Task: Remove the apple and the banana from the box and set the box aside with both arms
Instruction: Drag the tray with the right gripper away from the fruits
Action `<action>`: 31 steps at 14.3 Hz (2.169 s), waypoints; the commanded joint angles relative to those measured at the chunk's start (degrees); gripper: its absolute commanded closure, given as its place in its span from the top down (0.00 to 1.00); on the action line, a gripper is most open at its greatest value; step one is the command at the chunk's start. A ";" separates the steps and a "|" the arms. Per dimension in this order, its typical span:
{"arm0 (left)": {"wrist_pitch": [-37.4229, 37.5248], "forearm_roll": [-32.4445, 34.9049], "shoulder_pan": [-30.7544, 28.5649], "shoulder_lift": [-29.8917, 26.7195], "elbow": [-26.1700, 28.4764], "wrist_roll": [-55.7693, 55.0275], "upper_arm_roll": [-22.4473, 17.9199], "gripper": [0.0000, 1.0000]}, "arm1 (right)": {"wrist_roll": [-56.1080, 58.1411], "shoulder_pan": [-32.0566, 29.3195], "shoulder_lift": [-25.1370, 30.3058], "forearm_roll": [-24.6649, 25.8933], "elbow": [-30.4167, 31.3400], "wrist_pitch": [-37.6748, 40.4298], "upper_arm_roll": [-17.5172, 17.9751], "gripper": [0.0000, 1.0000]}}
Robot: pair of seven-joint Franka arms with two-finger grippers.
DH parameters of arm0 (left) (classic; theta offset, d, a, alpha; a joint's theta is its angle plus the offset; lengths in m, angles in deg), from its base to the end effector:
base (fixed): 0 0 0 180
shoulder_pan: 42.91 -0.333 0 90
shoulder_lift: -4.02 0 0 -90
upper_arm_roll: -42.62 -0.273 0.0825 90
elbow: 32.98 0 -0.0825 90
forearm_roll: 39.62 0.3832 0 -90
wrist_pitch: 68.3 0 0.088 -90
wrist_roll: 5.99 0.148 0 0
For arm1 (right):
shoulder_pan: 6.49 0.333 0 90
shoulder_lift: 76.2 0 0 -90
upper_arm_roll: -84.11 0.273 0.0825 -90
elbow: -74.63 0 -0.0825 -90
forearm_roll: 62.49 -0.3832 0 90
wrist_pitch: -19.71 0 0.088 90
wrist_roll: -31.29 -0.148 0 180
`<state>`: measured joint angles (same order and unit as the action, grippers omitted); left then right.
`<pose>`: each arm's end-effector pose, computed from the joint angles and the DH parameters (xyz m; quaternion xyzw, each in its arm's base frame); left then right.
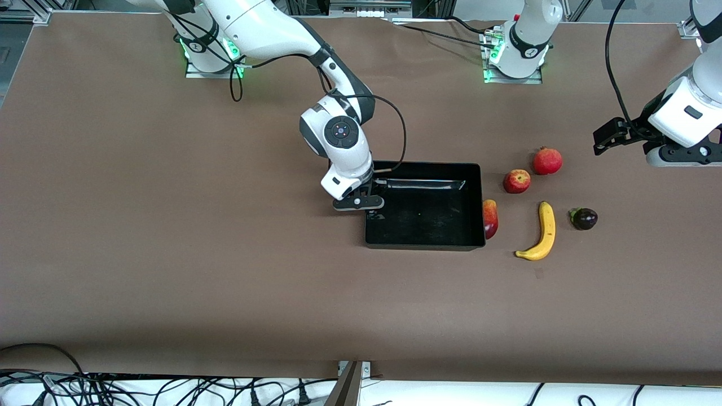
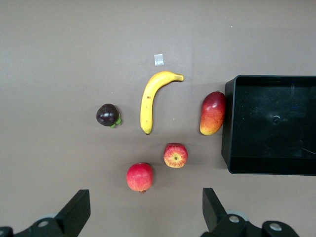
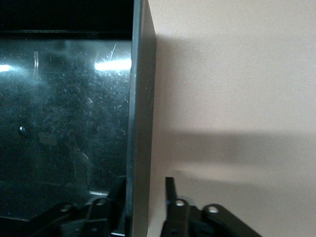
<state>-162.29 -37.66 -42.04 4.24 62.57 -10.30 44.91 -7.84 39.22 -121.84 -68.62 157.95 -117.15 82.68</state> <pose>0.5559 -0.0258 0.4987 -0.9997 -0.0086 0.0144 0.0179 0.5043 0.5003 0.1538 -0.9971 -0.0128 -0.0313 0.0688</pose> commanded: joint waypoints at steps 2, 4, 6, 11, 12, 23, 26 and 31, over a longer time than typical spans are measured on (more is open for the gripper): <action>0.82 -0.99 0.18 -1.45 0.95 0.61 -0.18 1.00 | 0.98 -1.85 0.29 -0.55 -1.58 1.68 -0.59 0.00; 1.17 -0.99 0.18 -1.54 0.95 0.35 -0.09 1.00 | 0.98 -2.03 1.25 -0.55 -2.72 5.18 -0.77 0.00; 1.35 -0.99 0.18 -1.54 0.95 0.26 -0.09 1.00 | 1.94 -3.78 3.18 -0.72 -3.95 9.49 -0.86 0.00; 1.44 -0.99 0.18 -1.54 0.95 0.00 -0.09 1.00 | 16.77 -12.12 11.44 -4.41 -2.82 19.77 -0.86 0.00; 1.44 -0.99 0.18 -1.54 0.95 0.00 -0.09 1.00 | 19.67 -14.31 12.58 -4.41 -2.29 21.27 -0.95 0.00; 1.79 -0.99 0.27 -1.45 0.78 -0.09 0.17 1.00 | 53.96 -32.62 27.09 -7.49 22.47 18.94 -11.65 0.00; 1.79 -0.99 0.18 -1.45 0.78 0.00 0.17 1.00 | 59.94 -32.62 29.90 -7.58 33.62 7.79 -15.79 0.00; 2.58 -0.99 0.18 -1.36 0.43 -0.09 0.17 1.00 | 61.62 -32.79 29.82 -8.54 40.50 -0.32 -17.21 0.00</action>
<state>-160.35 -37.67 -42.00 3.90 62.58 -10.30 45.15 52.25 5.91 -95.16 -74.93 194.51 -114.80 65.82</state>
